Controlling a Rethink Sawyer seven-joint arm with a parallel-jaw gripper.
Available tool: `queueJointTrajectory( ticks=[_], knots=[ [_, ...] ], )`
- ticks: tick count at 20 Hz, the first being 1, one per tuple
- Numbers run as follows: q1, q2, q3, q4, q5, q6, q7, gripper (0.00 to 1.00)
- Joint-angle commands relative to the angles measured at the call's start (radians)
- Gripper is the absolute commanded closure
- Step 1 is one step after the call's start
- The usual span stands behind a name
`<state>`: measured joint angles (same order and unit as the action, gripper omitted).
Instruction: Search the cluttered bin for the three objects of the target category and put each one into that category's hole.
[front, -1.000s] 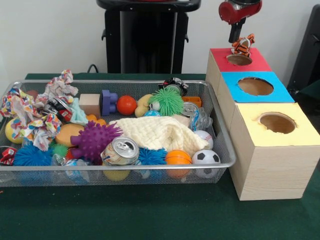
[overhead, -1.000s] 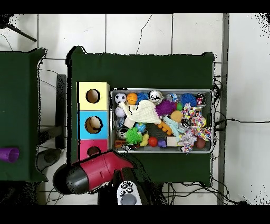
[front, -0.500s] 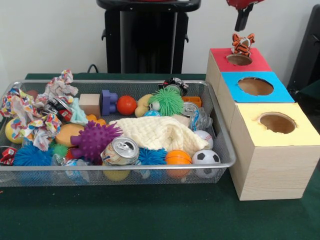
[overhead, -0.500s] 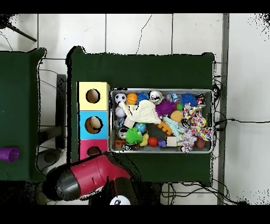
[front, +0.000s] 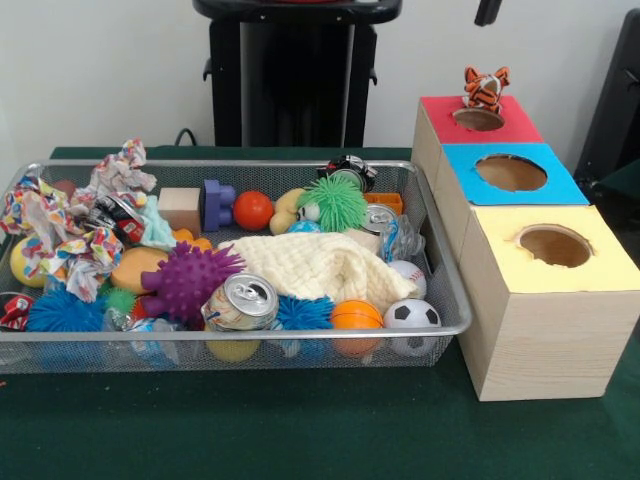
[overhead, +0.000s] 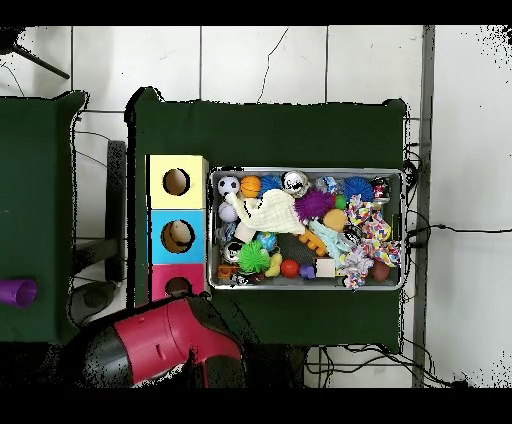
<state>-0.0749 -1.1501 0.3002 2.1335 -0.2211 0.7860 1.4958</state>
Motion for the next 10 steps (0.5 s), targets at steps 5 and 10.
queueJointTrajectory(
  ticks=[5, 10],
  knots=[
    [-0.003, 0.009, -0.008, 0.001, 0.029, -0.018, 0.137, 1.0],
    [-0.016, 0.034, -0.004, 0.024, 0.021, -0.075, 0.124, 1.0]
  ],
)
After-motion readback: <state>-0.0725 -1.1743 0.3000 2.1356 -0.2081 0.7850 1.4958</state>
